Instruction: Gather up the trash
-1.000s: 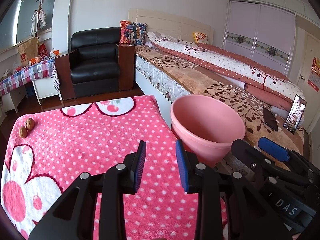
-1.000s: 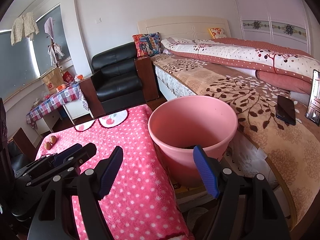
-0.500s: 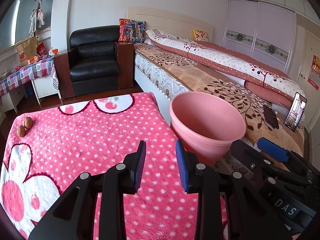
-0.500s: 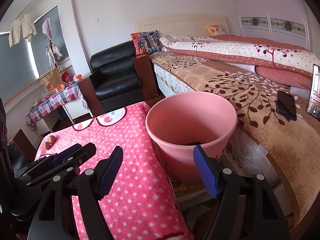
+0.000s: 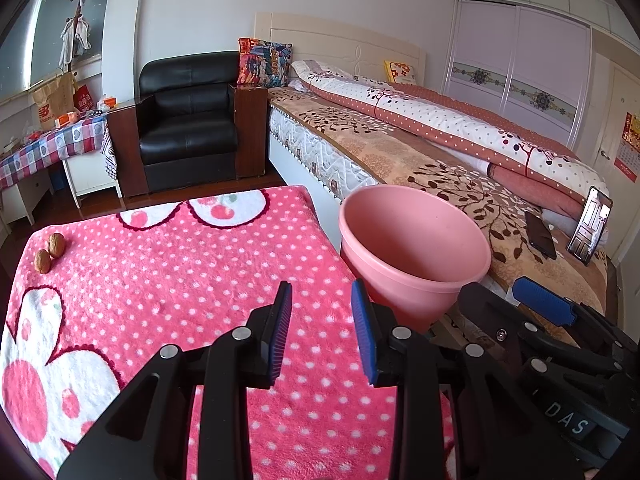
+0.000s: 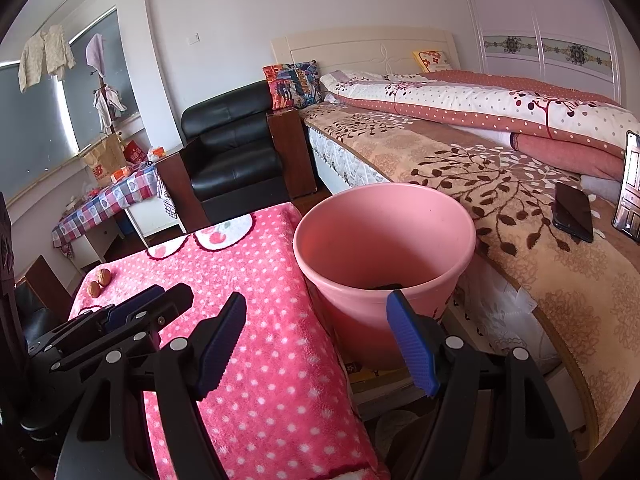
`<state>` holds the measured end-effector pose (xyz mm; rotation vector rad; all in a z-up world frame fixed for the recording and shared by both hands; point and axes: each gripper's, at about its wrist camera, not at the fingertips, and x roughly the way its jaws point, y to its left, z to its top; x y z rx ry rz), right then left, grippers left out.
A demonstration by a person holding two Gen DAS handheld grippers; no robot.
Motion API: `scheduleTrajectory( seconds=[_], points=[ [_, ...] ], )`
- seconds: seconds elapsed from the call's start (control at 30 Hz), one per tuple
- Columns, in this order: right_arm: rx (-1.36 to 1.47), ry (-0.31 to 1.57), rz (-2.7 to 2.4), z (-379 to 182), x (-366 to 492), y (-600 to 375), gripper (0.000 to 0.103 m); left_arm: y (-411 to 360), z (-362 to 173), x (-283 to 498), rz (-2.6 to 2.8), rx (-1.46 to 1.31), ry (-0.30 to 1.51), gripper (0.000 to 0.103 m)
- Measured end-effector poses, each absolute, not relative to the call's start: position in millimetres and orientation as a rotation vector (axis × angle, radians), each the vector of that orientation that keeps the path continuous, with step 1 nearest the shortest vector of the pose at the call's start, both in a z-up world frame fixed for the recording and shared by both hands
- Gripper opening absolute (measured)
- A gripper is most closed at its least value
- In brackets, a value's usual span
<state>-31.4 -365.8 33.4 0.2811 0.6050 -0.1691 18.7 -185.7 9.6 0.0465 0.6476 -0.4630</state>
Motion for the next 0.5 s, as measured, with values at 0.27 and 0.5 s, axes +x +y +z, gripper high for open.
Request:
scheduleTrajectory(
  seconds=[0.27,0.5],
  points=[
    [0.278,0.598,-0.171,36.8,-32.8,-365.2,0.072,-183.9,14.1,16.0,-0.466,0.043,0.638,0.031],
    [0.278,0.596,-0.17,39.9,-33.8,-365.0,0.072,-184.1,15.3,15.2,-0.466,0.042,0.636,0.031]
  ],
)
